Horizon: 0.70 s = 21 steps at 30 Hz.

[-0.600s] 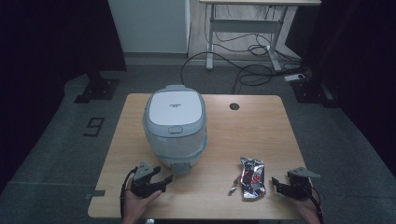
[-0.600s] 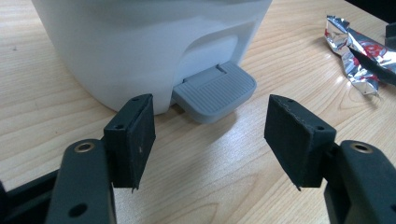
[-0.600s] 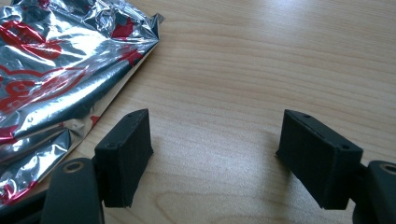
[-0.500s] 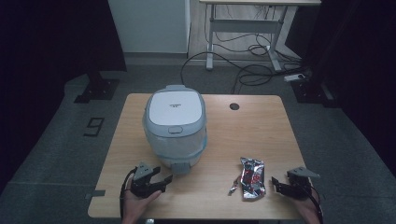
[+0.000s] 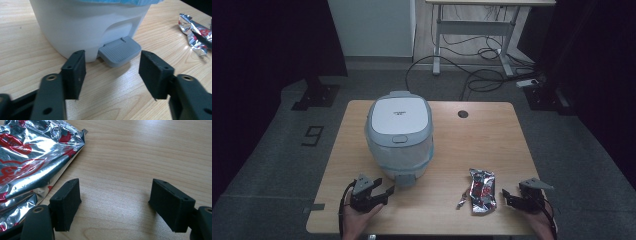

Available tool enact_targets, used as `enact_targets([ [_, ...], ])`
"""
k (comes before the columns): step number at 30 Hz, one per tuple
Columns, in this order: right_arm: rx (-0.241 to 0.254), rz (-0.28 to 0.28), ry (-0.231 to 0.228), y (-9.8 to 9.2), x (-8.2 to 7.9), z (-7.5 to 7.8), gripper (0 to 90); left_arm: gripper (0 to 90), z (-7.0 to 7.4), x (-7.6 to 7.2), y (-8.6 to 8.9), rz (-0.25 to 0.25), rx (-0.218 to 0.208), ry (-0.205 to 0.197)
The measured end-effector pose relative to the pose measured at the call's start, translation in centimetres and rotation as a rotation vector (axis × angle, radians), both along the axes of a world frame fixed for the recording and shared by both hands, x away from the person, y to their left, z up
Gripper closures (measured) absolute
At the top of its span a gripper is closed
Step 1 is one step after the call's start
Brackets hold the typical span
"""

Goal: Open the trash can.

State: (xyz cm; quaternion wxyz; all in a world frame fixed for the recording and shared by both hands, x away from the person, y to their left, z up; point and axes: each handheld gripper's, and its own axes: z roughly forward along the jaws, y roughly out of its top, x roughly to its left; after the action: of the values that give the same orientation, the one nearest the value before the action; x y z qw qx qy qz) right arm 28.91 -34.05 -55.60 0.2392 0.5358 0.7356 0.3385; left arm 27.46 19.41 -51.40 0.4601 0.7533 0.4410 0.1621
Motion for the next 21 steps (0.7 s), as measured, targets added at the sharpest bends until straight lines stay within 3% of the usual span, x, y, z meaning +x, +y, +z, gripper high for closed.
enact_targets([
  [2,0.0,-0.001,0.0,0.0,0.0,0.0,24.0,50.4,0.1,-0.1,0.1,-0.015,-0.011,-0.005],
  [4,0.0,0.0,0.0,0.0,0.0,0.0,24.0,53.2,0.3,-0.1,0.1,-0.02,-0.021,-0.019],
  [5,0.0,0.0,0.0,0.0,0.0,0.0,24.0,59.8,0.5,-0.2,0.2,-0.021,-0.028,-0.027],
  [10,0.0,0.0,0.0,0.0,0.0,0.0,24.0,68.7,1.2,-0.5,0.3,-0.025,-0.039,-0.045],
  [21,0.0,-0.001,0.001,0.0,0.0,0.0,23.9,81.2,1.7,0.0,0.7,-0.044,-0.058,-0.042],
])
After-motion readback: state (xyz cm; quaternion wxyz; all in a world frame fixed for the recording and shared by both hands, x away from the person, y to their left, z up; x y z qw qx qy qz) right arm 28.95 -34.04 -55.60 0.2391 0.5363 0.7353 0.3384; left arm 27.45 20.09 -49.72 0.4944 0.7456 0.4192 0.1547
